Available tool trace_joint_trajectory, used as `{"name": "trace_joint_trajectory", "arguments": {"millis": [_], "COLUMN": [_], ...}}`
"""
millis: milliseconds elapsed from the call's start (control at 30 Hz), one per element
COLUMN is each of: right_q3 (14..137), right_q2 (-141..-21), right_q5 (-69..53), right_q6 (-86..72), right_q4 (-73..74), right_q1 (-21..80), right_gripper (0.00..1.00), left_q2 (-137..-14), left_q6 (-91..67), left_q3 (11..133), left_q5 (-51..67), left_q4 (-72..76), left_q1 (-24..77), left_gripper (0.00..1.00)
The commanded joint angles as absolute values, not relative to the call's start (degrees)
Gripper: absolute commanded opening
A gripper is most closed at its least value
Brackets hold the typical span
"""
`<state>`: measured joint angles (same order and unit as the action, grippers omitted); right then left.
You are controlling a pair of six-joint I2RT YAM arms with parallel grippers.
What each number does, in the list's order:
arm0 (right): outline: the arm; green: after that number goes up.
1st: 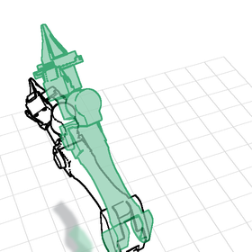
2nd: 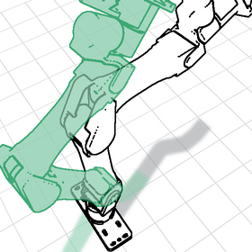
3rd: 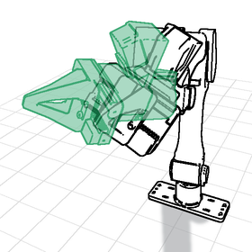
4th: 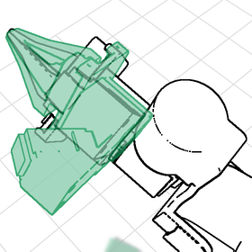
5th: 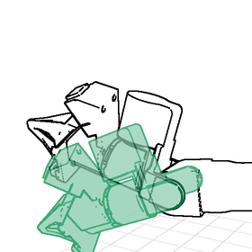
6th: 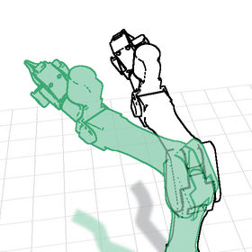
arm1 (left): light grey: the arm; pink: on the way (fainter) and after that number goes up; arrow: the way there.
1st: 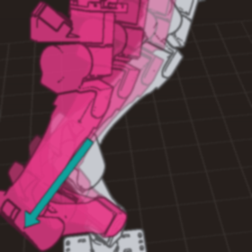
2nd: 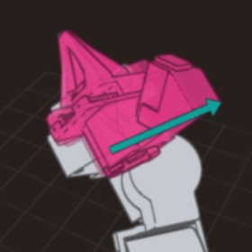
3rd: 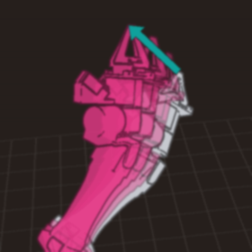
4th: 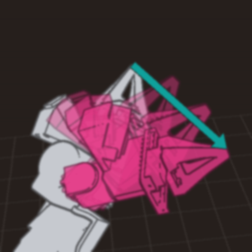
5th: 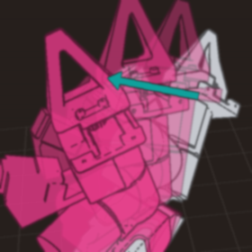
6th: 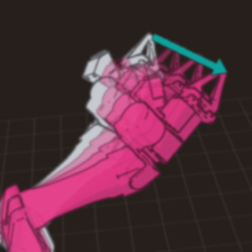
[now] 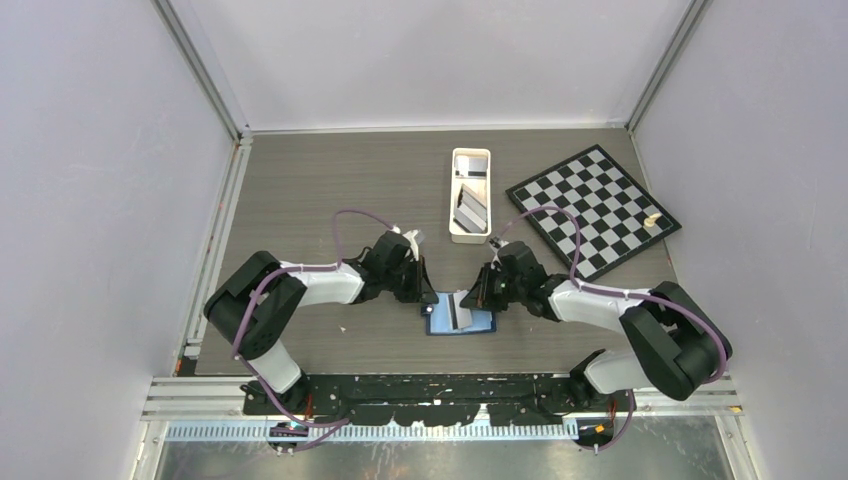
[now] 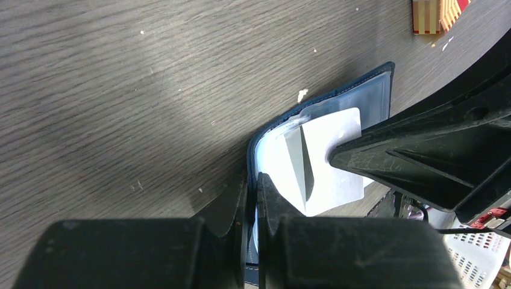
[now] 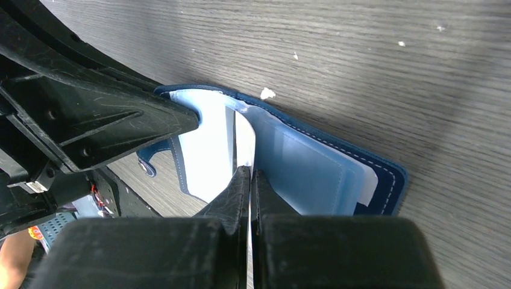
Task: Put the credit cards into the card holder
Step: Insert the credit card into the card holder.
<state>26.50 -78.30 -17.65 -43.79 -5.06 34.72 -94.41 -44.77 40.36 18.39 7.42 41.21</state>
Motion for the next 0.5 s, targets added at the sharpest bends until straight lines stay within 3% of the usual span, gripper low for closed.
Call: {"name": "trace_joint_trajectory", "arguments": {"millis": [0, 200, 333, 467], "right_q3": [24.44, 24.51, 24.89, 25.69], "right_q2": [-81.15, -82.17, -81.58, -80.66], "right_q5": [-11.18, -10.67, -9.63, -8.82], "right_q6": [-43.17, -44.24, -44.47, -44.22], "right_q4": [-4.22, -4.21, -1.69, 1.16], "right_q1": [35.84, 36.64, 36.91, 36.93], "right_gripper": [0.00, 0.01, 0.11, 0.20], "left_q2": [-92.98, -92.86, -92.35, -91.36], "left_q6": [-43.77, -43.77, -43.62, -43.21], "left_q3": [39.46, 39.38, 39.43, 39.59], "left_q5": [17.31, 17.31, 16.87, 16.46], "left_q4": [5.85, 5.89, 5.29, 4.10], "left_q1": [40.98, 40.96, 40.96, 40.96], "left_gripper": [0.00, 0.00, 0.00, 0.17]}}
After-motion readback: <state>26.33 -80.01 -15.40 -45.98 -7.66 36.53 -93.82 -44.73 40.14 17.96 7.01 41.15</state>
